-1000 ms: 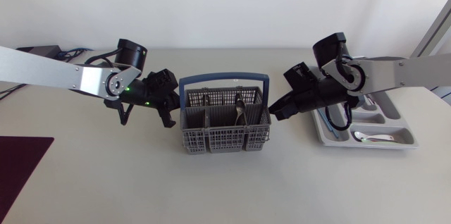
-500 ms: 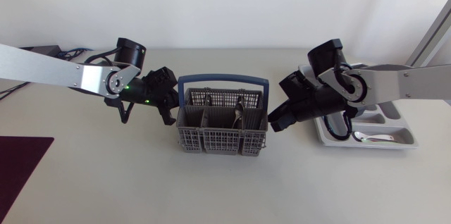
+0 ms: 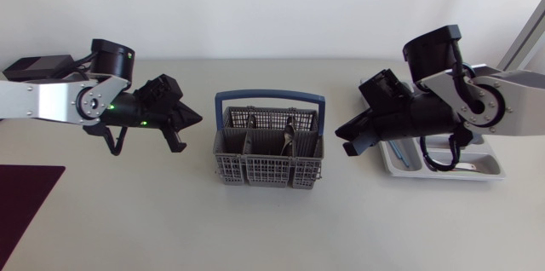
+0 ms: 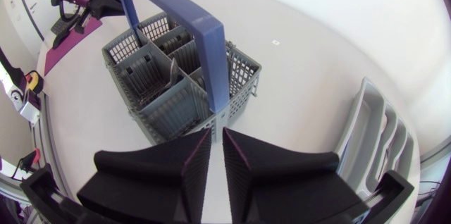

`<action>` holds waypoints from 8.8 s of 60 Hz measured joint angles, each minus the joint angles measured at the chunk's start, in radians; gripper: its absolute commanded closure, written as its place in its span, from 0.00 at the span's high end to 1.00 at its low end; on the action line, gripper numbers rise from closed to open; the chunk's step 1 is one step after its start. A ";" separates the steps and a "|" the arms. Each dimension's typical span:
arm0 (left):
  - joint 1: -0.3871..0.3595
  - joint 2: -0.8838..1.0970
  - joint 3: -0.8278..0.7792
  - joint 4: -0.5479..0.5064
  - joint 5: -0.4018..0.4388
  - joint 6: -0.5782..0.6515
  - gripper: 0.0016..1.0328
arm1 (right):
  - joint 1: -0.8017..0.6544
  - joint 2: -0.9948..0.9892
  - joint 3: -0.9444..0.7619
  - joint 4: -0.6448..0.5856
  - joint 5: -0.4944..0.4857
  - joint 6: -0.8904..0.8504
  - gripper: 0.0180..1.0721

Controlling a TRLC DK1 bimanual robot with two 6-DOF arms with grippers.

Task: Sort the cutlery from the basket into the organizer compartments.

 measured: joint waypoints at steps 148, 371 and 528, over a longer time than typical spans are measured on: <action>-0.700 0.194 0.381 -0.245 -0.623 0.653 0.34 | 0.174 -0.203 -0.205 0.010 0.093 -0.102 0.31; -0.842 0.214 0.814 -0.901 -0.851 -0.056 0.03 | 0.331 -0.525 -0.397 0.256 0.314 -0.255 0.31; -0.805 0.419 1.113 -1.226 -0.560 -0.286 0.03 | 0.550 -0.388 -0.518 0.627 0.619 -0.494 0.27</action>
